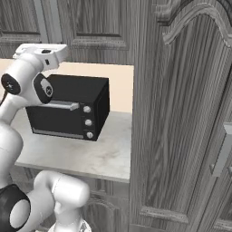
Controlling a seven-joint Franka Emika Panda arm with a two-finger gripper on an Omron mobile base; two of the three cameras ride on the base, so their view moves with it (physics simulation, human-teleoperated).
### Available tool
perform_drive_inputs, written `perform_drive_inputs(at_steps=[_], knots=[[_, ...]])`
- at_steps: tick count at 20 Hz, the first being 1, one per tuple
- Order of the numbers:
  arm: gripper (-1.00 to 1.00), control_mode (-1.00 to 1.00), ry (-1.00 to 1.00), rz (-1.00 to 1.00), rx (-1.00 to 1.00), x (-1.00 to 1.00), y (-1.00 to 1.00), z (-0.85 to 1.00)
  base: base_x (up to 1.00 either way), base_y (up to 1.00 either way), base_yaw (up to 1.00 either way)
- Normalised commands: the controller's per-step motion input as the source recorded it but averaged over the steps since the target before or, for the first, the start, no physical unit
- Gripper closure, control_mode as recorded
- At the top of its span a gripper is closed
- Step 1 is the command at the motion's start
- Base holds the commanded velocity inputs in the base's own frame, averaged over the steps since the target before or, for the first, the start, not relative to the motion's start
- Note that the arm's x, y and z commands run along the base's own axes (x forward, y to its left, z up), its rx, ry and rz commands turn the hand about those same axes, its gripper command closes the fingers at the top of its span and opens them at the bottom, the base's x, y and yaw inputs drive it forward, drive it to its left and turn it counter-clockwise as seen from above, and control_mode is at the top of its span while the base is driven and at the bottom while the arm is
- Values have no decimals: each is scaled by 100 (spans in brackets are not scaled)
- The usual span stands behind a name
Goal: Move the mayonnaise and condiment bottle from the cabinet to the dining counter.
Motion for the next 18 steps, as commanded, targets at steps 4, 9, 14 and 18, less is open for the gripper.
perform_drive_inputs(at_steps=[4,9,14,18], knots=[[-100,-100,0,0,0,54,9,0,0,0,0],[-100,-100,0,0,0,54,0,0,0,0,0],[-100,-100,0,0,0,60,0,0,0,0,0],[-100,-100,0,0,0,56,1,0,0,0,0]])
